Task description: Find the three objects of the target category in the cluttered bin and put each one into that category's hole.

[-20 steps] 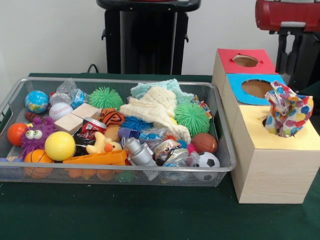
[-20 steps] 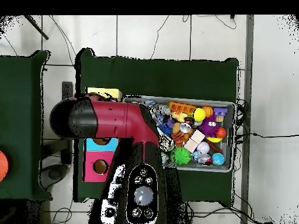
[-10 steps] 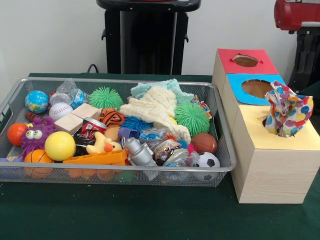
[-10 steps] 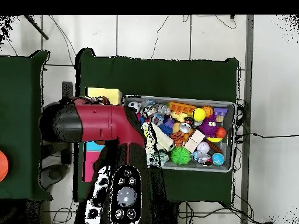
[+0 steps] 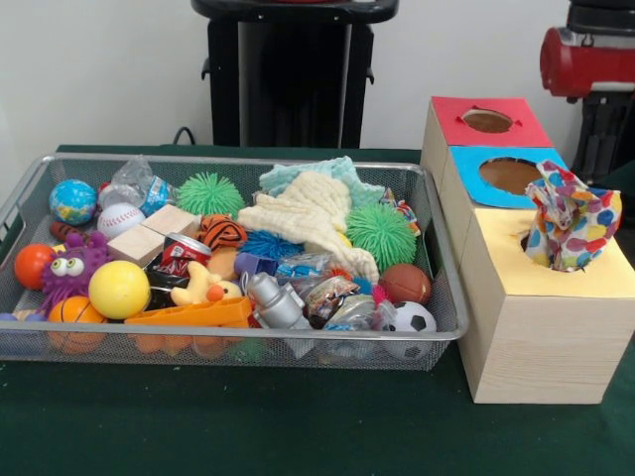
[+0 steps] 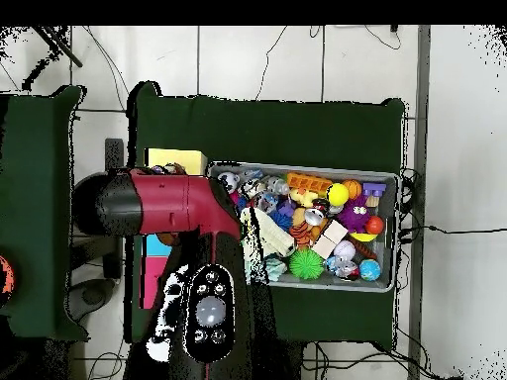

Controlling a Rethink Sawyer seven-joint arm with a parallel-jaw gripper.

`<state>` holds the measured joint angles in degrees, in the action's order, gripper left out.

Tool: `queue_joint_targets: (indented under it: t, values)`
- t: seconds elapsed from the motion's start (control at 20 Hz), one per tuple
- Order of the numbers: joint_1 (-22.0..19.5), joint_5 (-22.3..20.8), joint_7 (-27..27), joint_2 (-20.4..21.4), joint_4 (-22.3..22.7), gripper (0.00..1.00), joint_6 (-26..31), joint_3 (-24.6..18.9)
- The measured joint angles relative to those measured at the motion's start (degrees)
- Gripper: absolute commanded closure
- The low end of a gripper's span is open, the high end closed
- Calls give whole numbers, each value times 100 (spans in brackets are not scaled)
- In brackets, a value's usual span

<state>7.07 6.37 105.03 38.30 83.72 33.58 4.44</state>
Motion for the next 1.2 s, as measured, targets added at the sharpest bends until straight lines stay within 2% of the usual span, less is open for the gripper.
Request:
queue_joint_targets:
  t: [0.4,1.2]
  values:
    - [-57,0,0,-360,-111,100,-170,0]
    - [-63,-6,0,-404,-113,100,-253,-1]
